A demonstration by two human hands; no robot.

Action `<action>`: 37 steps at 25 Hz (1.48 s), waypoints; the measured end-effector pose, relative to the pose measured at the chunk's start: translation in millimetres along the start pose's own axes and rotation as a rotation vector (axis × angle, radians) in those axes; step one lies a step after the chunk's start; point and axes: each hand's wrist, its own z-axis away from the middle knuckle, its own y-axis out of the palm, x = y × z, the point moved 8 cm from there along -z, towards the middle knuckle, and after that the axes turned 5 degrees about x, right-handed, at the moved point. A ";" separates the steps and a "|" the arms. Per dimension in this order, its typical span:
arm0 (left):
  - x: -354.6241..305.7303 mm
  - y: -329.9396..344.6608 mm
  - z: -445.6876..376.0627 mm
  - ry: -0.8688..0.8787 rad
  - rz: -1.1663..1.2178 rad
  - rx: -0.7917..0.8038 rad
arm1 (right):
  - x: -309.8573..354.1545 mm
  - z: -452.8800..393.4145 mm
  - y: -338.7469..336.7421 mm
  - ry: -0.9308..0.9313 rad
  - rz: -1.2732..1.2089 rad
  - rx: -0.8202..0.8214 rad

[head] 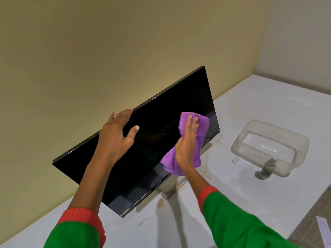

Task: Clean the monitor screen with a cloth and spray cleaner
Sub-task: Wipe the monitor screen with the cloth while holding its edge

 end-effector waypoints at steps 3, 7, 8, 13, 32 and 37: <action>5.5 3.2 -1.5 -0.038 -0.009 0.040 | -45.4 3.0 10.0 0.171 0.016 0.060; 10.2 3.5 -2.6 -0.060 -0.017 0.058 | -44.1 72.5 64.0 -0.110 0.637 0.211; 10.4 3.4 -2.8 -0.056 -0.016 0.058 | -36.8 94.7 75.2 -0.195 0.638 0.228; 10.6 2.6 -2.9 -0.060 -0.032 0.078 | 23.0 111.2 63.2 -0.580 0.271 0.138; 7.7 1.7 -2.3 -0.067 -0.021 0.052 | 40.1 77.5 43.6 -0.637 0.194 0.218; 12.2 3.6 -2.0 -0.074 0.013 0.050 | 9.4 12.5 16.4 -0.390 0.242 0.085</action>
